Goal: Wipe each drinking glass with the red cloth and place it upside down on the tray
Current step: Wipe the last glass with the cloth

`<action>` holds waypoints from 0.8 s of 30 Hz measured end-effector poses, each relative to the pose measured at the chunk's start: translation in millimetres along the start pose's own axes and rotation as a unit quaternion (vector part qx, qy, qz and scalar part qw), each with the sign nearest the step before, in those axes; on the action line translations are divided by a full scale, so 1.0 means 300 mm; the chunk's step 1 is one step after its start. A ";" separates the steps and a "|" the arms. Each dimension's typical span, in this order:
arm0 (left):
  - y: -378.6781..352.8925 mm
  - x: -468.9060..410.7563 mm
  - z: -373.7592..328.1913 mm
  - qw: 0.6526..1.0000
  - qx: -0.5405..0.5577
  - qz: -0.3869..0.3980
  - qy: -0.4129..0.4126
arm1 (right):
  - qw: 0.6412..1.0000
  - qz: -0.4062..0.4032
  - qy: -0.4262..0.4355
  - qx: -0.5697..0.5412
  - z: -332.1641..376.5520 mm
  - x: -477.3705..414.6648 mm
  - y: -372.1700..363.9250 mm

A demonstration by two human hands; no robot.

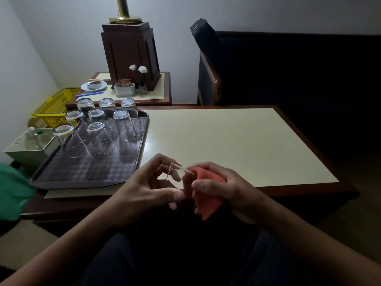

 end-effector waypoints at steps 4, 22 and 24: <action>-0.016 -0.009 -0.016 0.999 -0.029 -0.036 0.006 | 0.995 -0.008 0.041 0.090 0.027 0.014 0.009; -0.040 0.019 0.079 0.978 0.093 -0.041 0.180 | 0.864 -0.090 0.252 0.427 0.105 0.066 -0.045; -0.069 0.029 0.085 0.969 0.114 -0.008 0.220 | 0.857 -0.086 0.286 0.421 0.106 0.069 -0.037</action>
Point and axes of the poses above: each hand's wrist, its own x-axis away from the middle knuckle, its own y-axis out of the back of the hand, z = x × y, the point moved 8 cm from there along -x, towards the middle knuckle, and after that the axes turned 7 degrees about -y, right-handed, at the moved point
